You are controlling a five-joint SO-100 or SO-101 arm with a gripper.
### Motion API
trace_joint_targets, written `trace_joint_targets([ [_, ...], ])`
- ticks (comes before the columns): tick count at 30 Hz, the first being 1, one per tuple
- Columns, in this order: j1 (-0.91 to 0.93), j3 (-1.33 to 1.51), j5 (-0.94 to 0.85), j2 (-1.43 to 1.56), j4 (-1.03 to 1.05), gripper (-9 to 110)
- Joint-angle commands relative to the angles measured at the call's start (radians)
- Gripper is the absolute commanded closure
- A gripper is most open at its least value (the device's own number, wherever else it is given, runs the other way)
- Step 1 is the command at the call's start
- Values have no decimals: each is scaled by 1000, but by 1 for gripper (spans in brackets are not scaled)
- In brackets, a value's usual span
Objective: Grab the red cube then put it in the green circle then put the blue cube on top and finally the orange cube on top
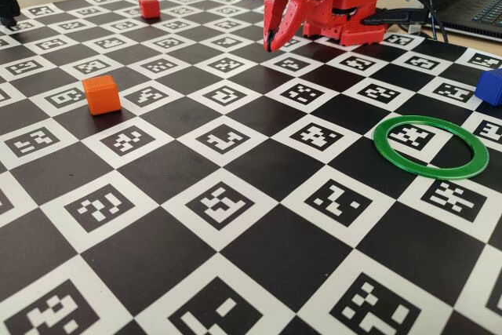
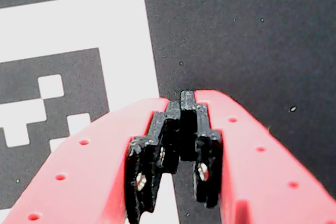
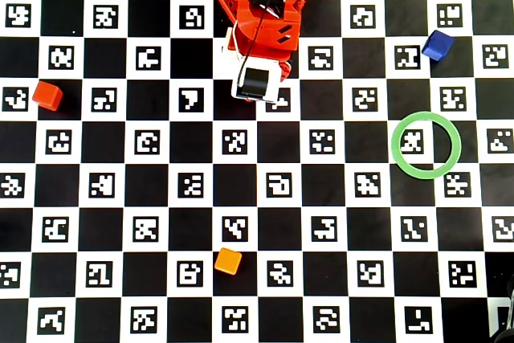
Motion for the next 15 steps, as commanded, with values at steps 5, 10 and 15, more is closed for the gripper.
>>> trace_joint_targets([
  [5, -6, 57, 8, 49, 63, 107],
  [10, -32, -18, 106, 0, 52, 107],
  [15, -75, -321, 336, -253, 12, 107],
])
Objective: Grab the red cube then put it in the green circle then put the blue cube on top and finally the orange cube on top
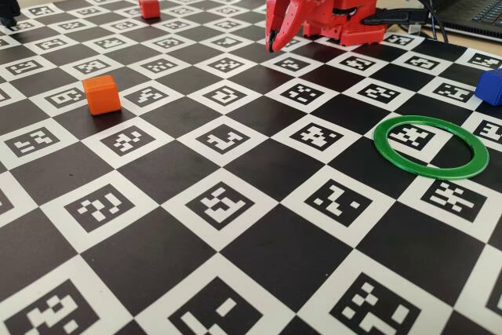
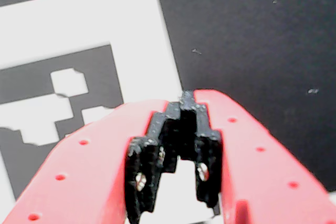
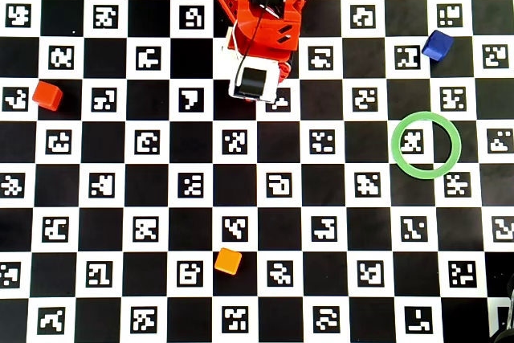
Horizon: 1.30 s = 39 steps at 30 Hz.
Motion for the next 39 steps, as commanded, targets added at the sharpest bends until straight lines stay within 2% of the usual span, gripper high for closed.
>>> trace_joint_targets([
  [1, -34, -298, 189, -209, 20, 107],
  [4, -44, -541, 333, -414, 69, 107],
  [8, -23, -879, 434, -698, 201, 107],
  [10, 17, -1034, 506, -816, 258, 103],
  [21, 509, -1963, 810, -1433, 551, 72],
  [24, 640, -2080, 821, -1522, 549, 68],
  [33, 951, -2309, 715, -1752, 538, 64],
  [39, 1109, -2303, 657, -1801, 451, 63],
])
